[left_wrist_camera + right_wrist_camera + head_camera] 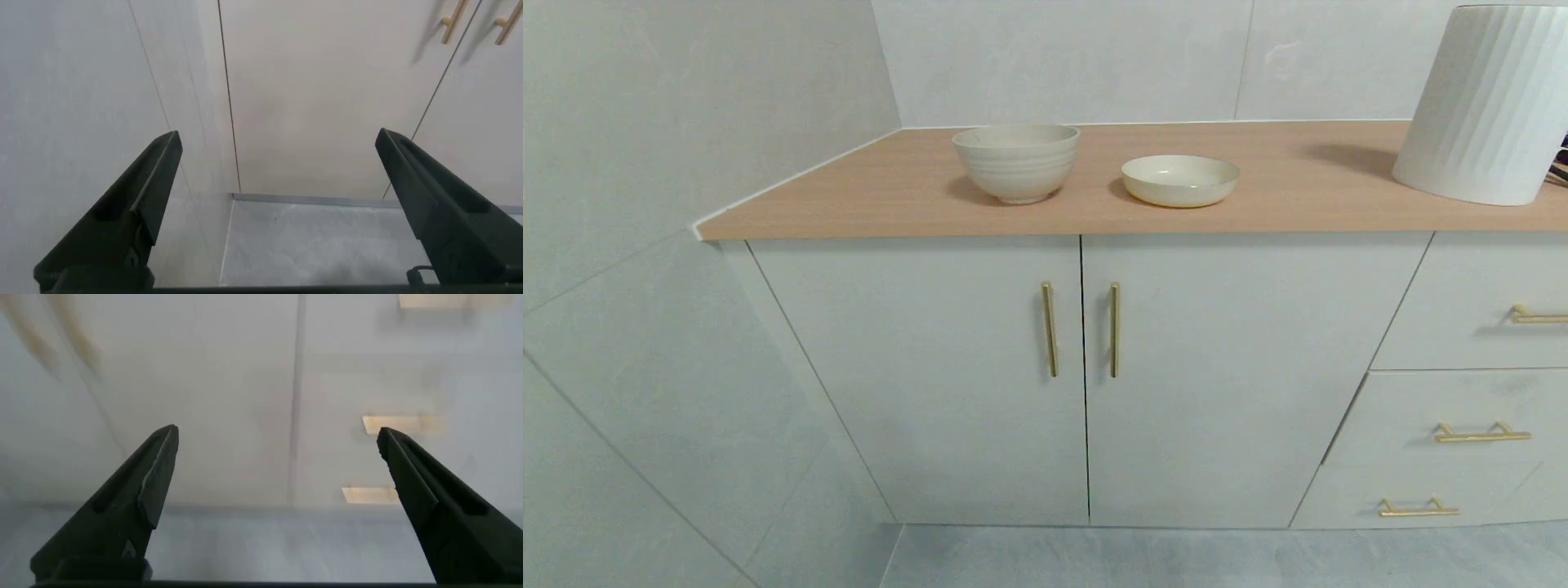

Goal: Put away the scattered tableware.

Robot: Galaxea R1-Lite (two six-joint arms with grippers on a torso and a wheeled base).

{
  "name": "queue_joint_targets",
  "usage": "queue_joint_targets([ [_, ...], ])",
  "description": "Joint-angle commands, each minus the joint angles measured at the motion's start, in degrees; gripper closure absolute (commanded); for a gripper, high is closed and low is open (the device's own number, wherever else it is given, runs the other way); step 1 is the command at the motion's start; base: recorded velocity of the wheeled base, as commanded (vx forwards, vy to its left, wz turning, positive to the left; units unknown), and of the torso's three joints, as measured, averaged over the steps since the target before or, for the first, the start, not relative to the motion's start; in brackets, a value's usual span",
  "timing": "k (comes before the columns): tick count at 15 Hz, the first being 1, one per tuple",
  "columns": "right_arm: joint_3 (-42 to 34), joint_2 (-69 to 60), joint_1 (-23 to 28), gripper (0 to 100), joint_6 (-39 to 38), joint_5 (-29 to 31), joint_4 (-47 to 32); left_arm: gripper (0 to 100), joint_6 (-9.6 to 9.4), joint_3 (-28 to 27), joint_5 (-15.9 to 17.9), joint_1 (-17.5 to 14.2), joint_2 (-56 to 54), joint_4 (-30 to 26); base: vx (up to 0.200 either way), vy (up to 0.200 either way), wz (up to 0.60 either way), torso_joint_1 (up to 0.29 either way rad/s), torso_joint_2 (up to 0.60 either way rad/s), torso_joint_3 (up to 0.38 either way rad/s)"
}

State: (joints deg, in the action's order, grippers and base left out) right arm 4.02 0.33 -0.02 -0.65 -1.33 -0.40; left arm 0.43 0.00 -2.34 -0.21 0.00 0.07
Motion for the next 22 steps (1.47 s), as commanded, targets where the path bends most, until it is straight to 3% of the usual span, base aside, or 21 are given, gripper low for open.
queue_joint_targets([
  [1,10.83,6.61,-0.85,0,-1.2,-8.69,-2.23,0,0.01,0.0,-0.03,0.03,0.0,0.01,0.0,0.0,0.0,0.0,0.0,0.0],
  [5,17.77,39.31,-4.37,0,0.82,-21.96,-1.44,0,0.01,0.0,0.06,0.03,0.0,0.01,0.0,0.0,0.0,0.0,0.0,0.0],
  [7,21.55,51.0,-10.96,0,0.47,-21.08,2.34,0,0.01,0.0,0.06,0.03,0.0,0.01,0.0,0.0,0.0,0.0,0.0,0.0],
  [8,24.81,61.37,-14.04,0,-1.02,-18.01,9.1,0,0.01,0.0,-0.03,0.03,0.0,0.01,0.0,0.0,0.0,0.0,0.0,0.0],
  [11,29.73,80.44,-22.56,0,-2.61,-17.57,26.51,0,0.01,0.0,-0.03,0.03,0.0,0.01,0.0,0.0,0.0,0.0,0.0,0.0],
  [14,37.46,93.45,-28.98,0,-10.87,-17.3,39.51,0,0.01,0.0,-0.03,0.03,0.0,0.01,0.0,0.0,0.0,0.0,0.0,0.0],
  [19,50.47,104.7,-32.14,0,-11.04,-17.48,39.87,0,0.01,0.0,0.06,0.03,0.0,0.01,0.0,0.0,0.0,0.0,0.0,0.0],
  [22,52.67,108.04,-32.93,0,-11.48,-17.04,40.22,0,0.01,0.0,-0.03,0.03,0.0,0.01,0.0,0.0,0.0,0.0,0.0,0.0],
])
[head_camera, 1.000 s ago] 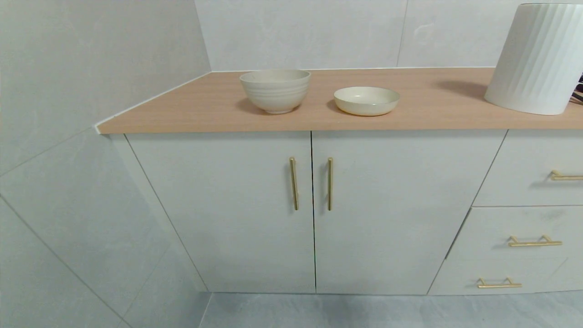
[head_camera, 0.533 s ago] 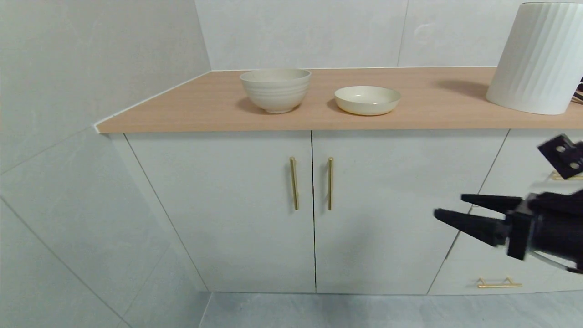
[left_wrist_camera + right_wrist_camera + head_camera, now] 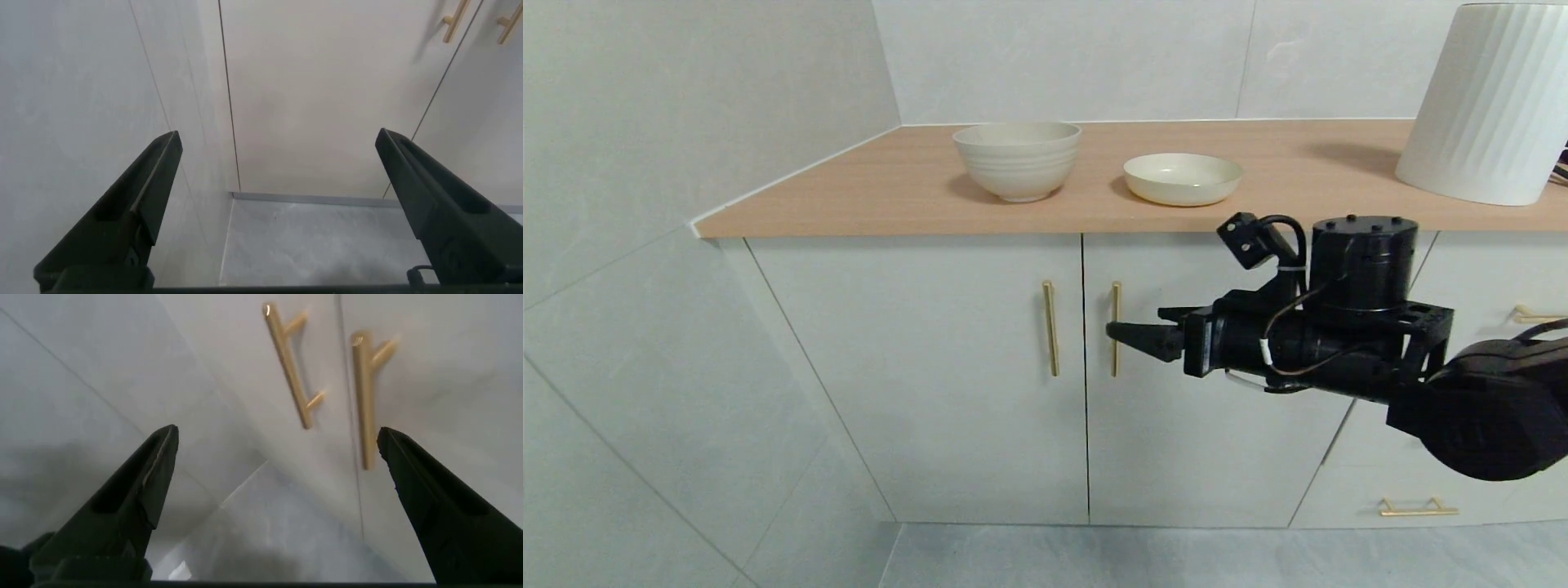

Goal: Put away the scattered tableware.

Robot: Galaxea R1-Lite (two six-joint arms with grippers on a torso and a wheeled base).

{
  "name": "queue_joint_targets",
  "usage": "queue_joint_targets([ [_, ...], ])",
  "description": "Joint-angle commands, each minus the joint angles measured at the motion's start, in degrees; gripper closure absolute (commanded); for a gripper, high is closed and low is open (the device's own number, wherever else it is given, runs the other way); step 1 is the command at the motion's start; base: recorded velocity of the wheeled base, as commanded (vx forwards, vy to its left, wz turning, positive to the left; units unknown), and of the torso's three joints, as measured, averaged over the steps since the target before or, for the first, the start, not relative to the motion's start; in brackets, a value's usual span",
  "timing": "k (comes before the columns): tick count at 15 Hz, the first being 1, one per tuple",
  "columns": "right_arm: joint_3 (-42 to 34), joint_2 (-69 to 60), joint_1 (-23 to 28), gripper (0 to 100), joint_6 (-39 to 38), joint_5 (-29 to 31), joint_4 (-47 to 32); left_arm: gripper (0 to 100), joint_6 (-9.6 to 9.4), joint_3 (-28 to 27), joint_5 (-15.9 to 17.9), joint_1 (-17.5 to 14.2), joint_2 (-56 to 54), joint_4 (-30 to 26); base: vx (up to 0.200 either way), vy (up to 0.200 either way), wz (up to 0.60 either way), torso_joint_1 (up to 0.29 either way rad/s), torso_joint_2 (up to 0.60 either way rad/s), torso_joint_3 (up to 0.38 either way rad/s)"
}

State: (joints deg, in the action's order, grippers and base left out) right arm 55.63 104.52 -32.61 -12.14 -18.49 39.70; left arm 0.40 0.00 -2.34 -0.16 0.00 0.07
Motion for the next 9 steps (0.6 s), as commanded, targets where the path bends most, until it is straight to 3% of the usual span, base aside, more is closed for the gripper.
queue_joint_targets([
  [1,2.56,5.17,-0.35,0,-0.25,0.3,0.11,0,0.04,0.0,-0.03,-0.02,0.0,0.01,0.0,0.0,0.0,0.0,0.0,0.0],
  [4,4.14,10.0,-0.7,0,-0.51,5.22,2.22,0,0.04,0.0,-0.03,-0.02,0.0,0.01,0.0,0.0,0.0,0.0,0.0,0.0],
  [9,6.34,15.45,-2.19,0,-1.74,6.1,8.9,0,0.04,0.0,0.06,-0.02,0.0,0.01,0.0,0.0,0.0,0.0,0.0,0.0],
])
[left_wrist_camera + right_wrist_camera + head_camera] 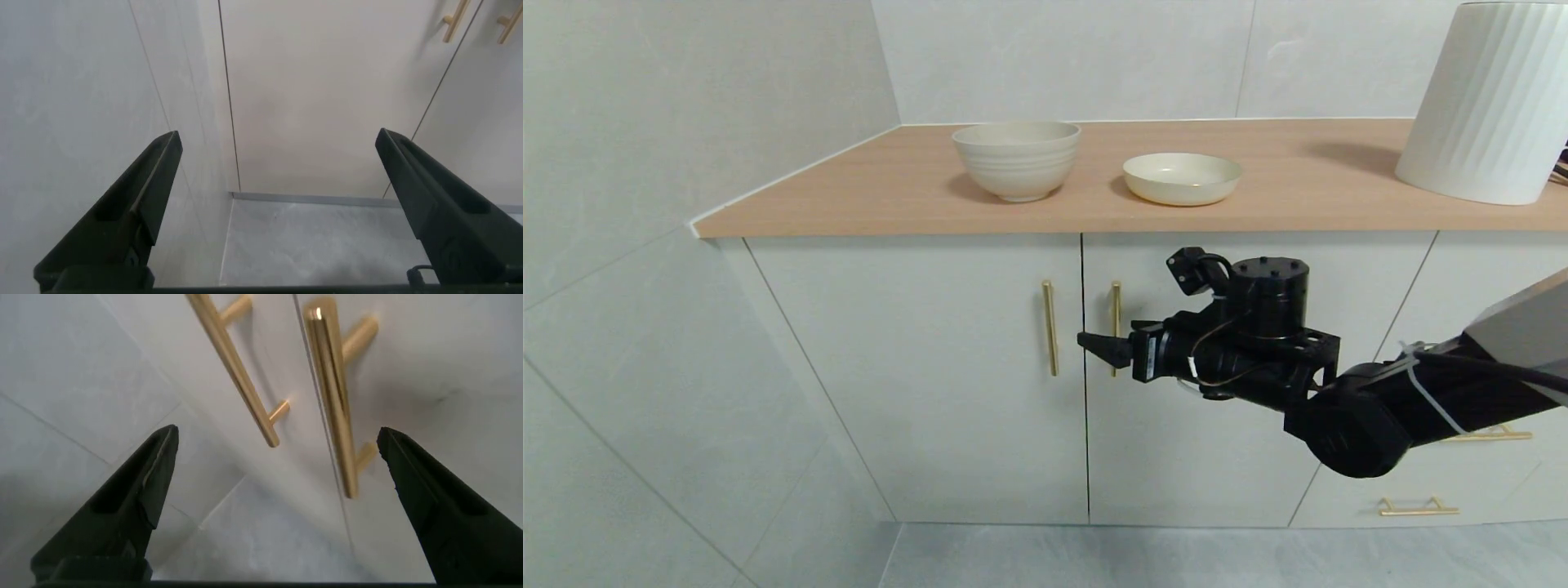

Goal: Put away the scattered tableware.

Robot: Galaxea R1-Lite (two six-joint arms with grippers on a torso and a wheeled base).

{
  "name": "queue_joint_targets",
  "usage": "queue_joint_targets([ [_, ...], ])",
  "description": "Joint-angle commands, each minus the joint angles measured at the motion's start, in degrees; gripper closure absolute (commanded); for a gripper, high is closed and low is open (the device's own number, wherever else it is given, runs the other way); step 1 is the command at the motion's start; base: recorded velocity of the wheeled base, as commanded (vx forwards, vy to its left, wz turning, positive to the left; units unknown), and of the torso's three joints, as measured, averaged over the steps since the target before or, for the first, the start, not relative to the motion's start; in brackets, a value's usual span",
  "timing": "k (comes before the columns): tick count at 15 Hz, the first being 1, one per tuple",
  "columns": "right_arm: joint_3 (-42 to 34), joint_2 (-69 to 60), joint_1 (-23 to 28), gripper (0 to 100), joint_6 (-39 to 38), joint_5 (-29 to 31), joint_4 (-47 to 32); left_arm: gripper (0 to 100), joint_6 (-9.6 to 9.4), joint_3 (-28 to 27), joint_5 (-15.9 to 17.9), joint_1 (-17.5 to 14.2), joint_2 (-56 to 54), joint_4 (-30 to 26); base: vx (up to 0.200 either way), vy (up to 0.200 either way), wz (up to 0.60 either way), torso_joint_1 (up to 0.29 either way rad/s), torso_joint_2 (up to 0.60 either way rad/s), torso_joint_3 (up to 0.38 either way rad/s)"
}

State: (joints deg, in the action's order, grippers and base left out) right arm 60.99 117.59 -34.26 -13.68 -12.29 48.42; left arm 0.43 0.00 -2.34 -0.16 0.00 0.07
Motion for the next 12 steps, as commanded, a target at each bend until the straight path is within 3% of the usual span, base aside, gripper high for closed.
queue_joint_targets([
  [1,1.76,3.0,-0.72,0,-1.0,0.6,0.27,0,0.01,0.0,-0.03,-0.02,0.0,0.01,0.0,0.0,0.0,0.0,0.0,0.0],
  [5,4.58,5.37,-0.64,0,-3.11,3.59,3.17,0,0.01,0.0,0.06,-0.02,0.0,0.01,0.0,0.0,0.0,0.0,0.0,0.0],
  [12,5.46,4.75,-0.81,0,-8.65,2.88,3.87,0,0.01,0.0,-0.03,-0.02,0.0,0.01,0.0,0.0,0.0,0.0,0.0,0.0],
])
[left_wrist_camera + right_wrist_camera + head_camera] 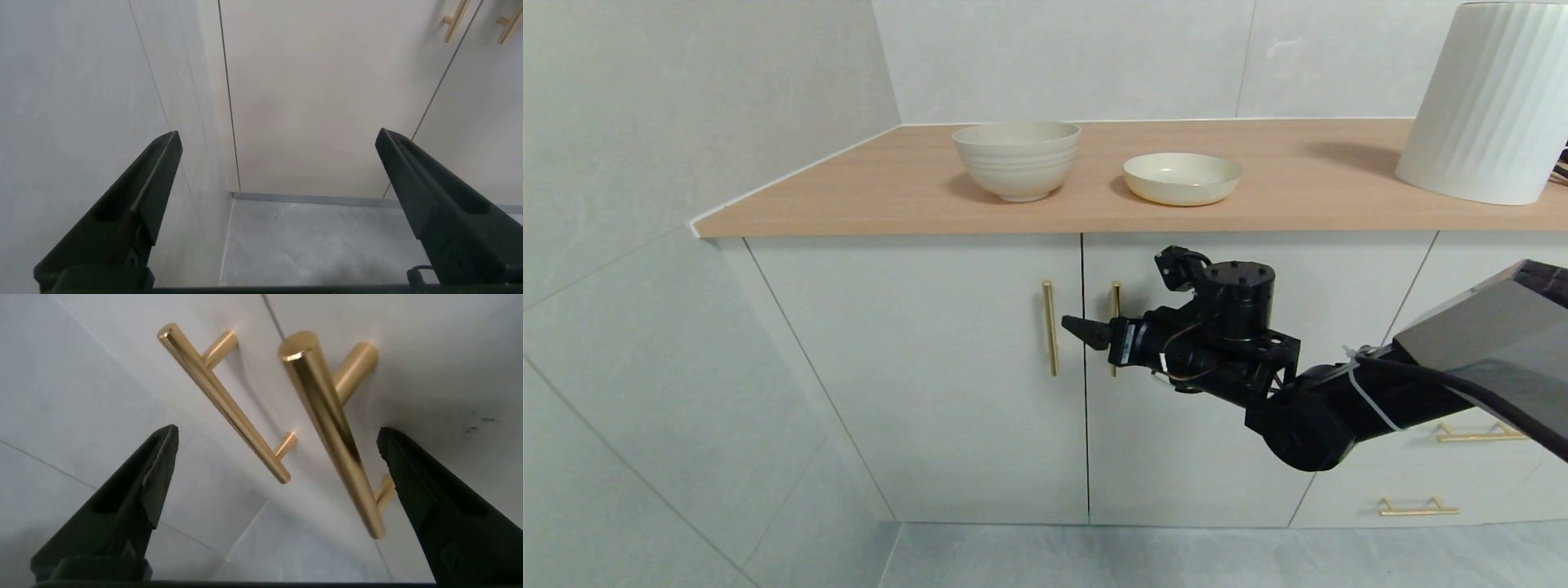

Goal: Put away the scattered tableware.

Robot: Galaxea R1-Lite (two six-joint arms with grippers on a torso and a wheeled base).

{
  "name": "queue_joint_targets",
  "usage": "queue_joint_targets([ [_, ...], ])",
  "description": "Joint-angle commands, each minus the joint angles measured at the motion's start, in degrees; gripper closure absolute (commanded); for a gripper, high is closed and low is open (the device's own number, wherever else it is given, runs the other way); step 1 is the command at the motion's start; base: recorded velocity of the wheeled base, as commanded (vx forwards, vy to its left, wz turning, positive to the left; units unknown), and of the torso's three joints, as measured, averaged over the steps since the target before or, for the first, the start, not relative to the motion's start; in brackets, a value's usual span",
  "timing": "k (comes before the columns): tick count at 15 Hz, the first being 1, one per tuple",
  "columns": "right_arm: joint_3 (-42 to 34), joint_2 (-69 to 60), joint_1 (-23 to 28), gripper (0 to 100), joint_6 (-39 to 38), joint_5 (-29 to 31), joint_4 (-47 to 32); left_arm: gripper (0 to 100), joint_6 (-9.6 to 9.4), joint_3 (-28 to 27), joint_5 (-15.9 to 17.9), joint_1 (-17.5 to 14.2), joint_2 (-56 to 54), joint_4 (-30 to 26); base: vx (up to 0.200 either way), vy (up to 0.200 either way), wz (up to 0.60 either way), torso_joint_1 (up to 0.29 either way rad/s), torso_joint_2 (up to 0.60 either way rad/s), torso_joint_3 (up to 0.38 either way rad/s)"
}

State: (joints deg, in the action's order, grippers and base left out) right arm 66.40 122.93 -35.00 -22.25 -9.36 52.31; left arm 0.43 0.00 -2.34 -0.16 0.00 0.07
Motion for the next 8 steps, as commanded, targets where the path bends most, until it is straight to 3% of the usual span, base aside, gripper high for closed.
queue_joint_targets([
  [1,0.04,-0.59,-0.16,0,-0.25,-0.22,-0.01,0,0.01,0.0,-0.03,-0.02,0.0,0.01,0.0,0.0,0.0,0.0,0.0,0.0],
  [8,-2.95,-4.1,-3.41,0,-1.57,-0.48,-0.1,0,0.01,0.0,-0.03,-0.02,0.0,0.01,0.0,0.0,0.0,0.0,0.0,0.0],
])
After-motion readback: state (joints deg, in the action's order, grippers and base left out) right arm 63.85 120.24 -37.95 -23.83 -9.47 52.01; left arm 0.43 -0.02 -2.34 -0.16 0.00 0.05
